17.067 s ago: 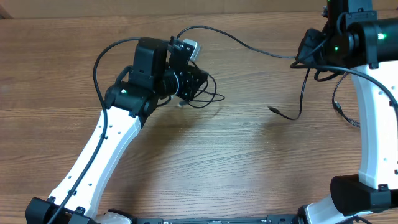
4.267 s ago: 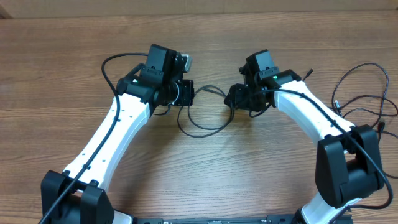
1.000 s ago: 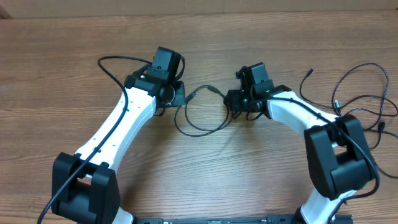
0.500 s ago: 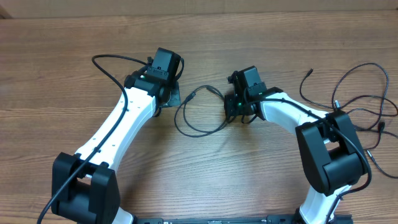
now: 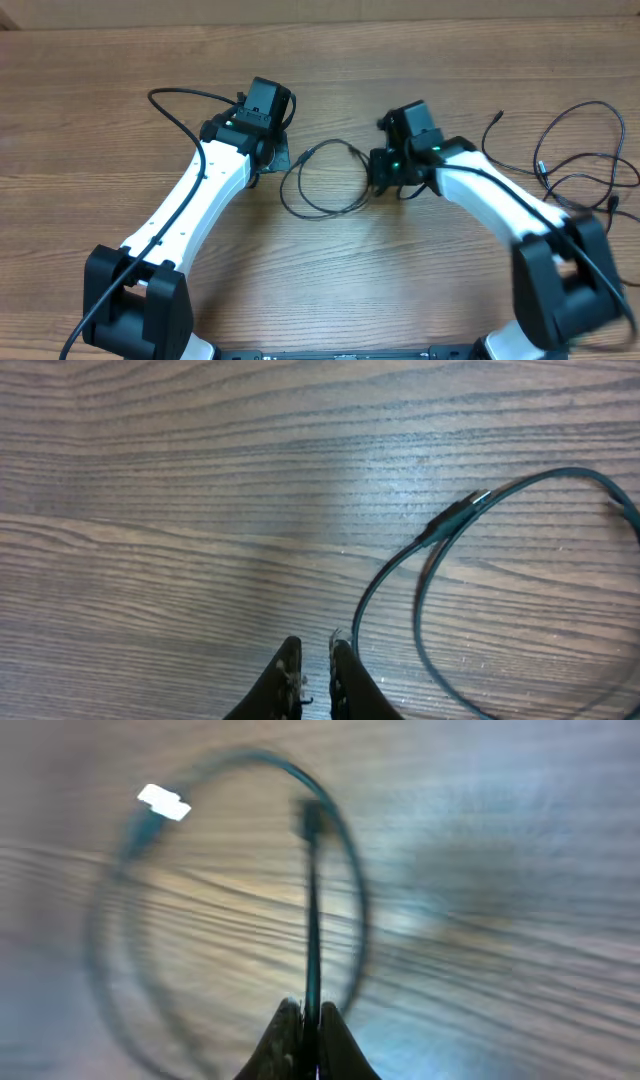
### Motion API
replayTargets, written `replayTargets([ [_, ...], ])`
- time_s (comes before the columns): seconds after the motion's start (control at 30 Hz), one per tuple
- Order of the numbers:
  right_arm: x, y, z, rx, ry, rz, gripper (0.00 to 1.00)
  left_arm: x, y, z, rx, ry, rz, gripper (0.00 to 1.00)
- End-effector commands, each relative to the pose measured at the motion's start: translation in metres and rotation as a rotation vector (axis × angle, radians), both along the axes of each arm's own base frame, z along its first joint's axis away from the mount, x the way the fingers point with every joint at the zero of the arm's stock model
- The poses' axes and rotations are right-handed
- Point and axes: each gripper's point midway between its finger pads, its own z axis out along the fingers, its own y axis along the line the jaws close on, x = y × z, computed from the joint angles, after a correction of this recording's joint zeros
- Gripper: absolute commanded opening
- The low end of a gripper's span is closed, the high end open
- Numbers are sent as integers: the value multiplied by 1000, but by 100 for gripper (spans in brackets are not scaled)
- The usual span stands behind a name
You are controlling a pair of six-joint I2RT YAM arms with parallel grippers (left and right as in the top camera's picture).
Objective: Untangle cables
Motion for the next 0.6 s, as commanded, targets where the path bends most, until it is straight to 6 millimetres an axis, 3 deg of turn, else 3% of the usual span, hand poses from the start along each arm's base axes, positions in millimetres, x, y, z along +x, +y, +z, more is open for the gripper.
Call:
replayTargets([
  [0.0,9,2,59,57,-128,-9,4,3,-1,1,-9,-3,16,11],
  [0.07,7,-10,61,5,-130,-53,4,2,-1,1,-9,-2,16,11],
  [0.23,-14,-89,34,-328,-14,-405,4,1,0,0,-6,5,16,11],
  [0.3,-25,-109,31,-411,14,-492,4,1,-1,0,-9,5,15,11],
  [0.37,-33,-114,28,-434,45,-504,4,-1,-6,-1,-36,16,4,12],
  [0.5,-43,-102,23,-381,106,-468,4,-6,-17,-4,-95,45,-20,13],
  [0.57,-46,-92,21,-328,139,-444,15,-8,-17,-7,-93,53,-22,13],
])
